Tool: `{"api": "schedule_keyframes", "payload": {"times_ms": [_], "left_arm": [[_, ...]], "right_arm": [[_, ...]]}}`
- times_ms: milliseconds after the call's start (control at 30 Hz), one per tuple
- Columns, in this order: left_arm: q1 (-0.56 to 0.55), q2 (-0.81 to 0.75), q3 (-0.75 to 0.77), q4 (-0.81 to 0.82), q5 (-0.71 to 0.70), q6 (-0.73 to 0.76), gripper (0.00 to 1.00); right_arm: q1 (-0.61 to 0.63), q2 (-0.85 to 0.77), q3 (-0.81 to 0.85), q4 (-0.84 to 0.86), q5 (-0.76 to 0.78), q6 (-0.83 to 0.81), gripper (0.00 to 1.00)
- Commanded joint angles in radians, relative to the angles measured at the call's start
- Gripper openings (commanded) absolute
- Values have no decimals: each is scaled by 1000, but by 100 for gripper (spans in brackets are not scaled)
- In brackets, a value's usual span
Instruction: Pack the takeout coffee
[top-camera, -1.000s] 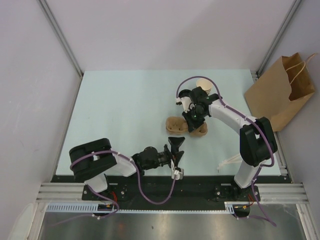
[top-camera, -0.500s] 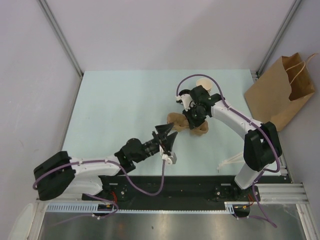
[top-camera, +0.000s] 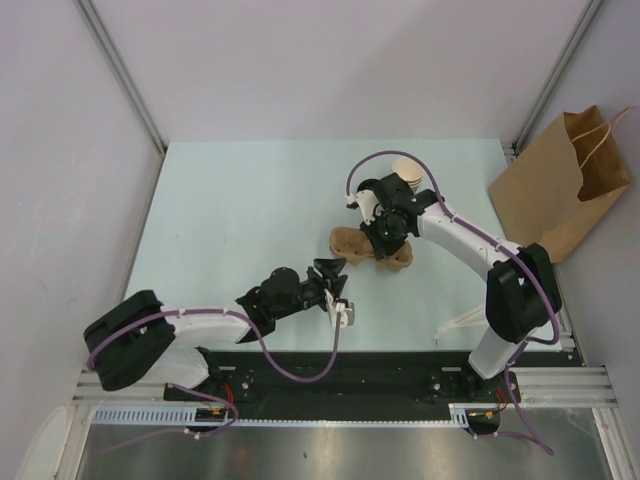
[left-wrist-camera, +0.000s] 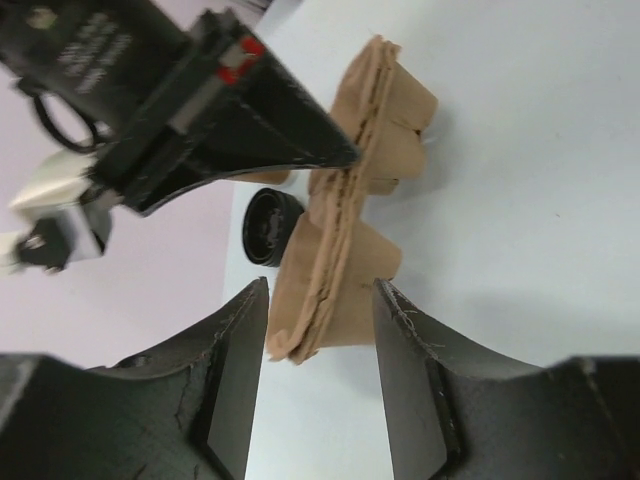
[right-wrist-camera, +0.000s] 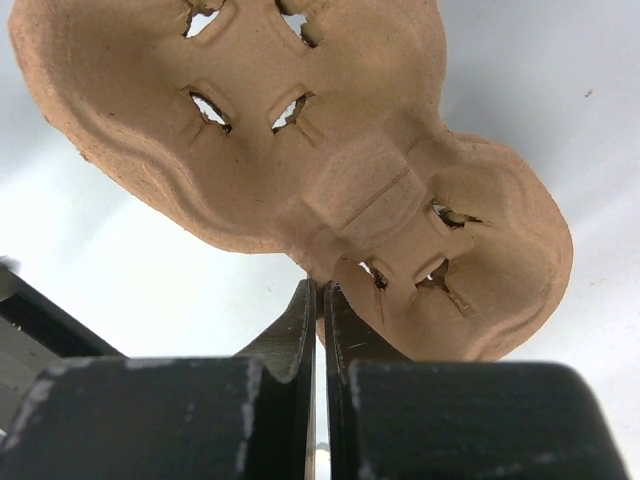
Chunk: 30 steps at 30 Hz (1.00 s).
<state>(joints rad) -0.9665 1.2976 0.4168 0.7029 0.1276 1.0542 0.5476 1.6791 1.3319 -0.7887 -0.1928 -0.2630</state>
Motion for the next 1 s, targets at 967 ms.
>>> {"api": "schedule_keyframes", "payload": {"times_ms": [967], "left_arm": [[-31, 385, 45, 290, 4, 158, 45]], "right_arm": [[-9, 31, 46, -17, -160, 11, 4]]}}
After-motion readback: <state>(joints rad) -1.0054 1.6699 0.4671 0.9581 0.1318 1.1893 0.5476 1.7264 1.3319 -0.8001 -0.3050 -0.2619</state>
